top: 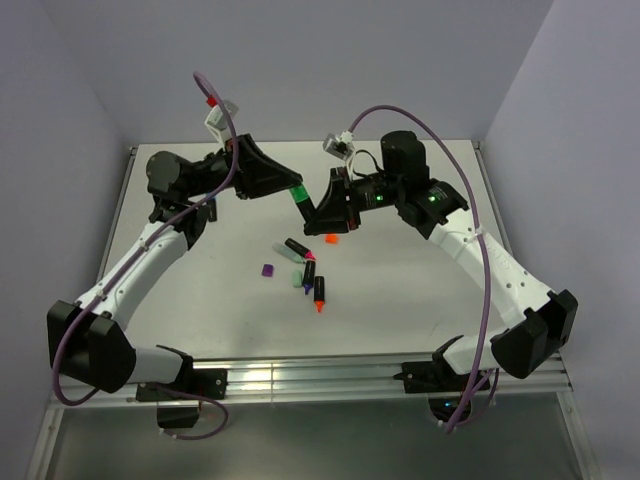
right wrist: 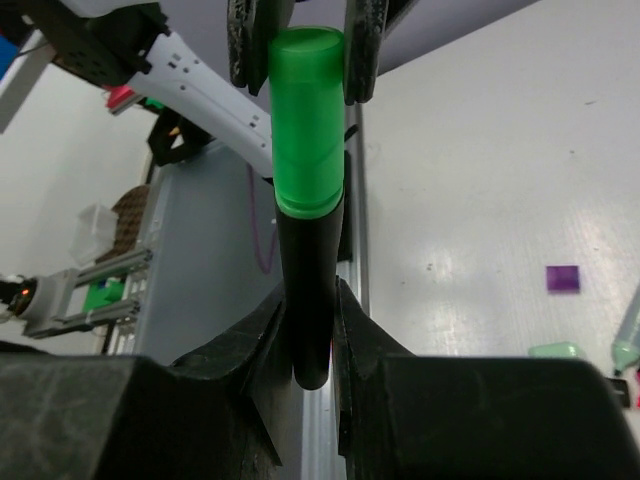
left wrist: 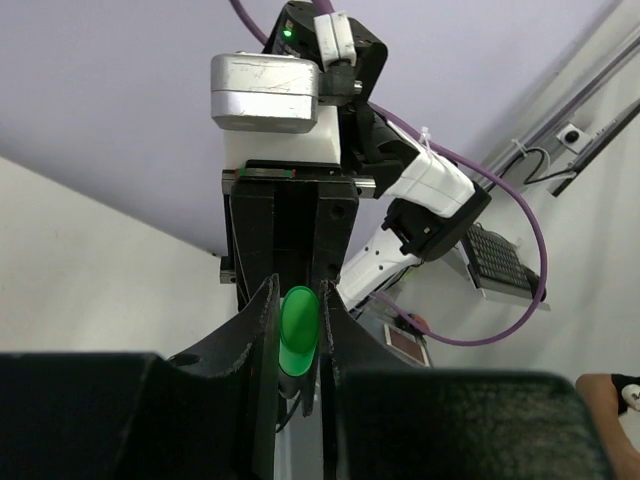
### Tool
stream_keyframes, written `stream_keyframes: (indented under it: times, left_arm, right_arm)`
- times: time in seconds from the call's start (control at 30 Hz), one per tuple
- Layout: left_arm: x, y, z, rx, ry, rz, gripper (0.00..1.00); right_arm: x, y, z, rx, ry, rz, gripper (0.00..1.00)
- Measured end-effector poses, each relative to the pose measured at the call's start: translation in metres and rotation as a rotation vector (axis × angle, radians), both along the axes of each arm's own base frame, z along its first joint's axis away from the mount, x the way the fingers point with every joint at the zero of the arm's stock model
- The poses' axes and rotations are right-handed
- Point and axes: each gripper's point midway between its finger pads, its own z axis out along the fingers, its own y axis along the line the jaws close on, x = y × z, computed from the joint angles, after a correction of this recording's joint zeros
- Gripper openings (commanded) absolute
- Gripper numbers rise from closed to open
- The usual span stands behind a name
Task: Insert the pens into the pen caps
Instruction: Press the pen cap onto the pen.
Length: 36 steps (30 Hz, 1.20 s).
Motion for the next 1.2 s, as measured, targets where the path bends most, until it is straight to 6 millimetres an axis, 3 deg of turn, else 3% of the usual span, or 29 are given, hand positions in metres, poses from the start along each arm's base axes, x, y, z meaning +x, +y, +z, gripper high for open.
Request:
stream_keyframes:
  times: [0.5, 0.63, 0.93, 1.2]
  left_arm:
    - [-0.013, -0.005, 0.005, -0.061, -0.025, -0.023, 0.0]
    - [-0.009, -0.01, -0.001, -0.025, -0.017, 0.006, 0.0]
    - [0.013, -0.014, -0.036, 0.093, 0.037, 0.088, 0.0]
    - [0.015, -0.013, -0.038, 0.083, 0.004, 0.13, 0.0]
  right_arm:
    - [-0.018, 0.0, 0.012, 0.036, 0.116, 0.085, 0.0]
    - [-0.013, -0.001, 0.003, 0.005, 0.112, 0.05, 0.0]
    - [0.009, -0.005, -0.032, -0.125, 0.108, -0.09, 0.0]
    - [0.011, -0.006, -0.031, -0.156, 0.122, -0.101, 0.0]
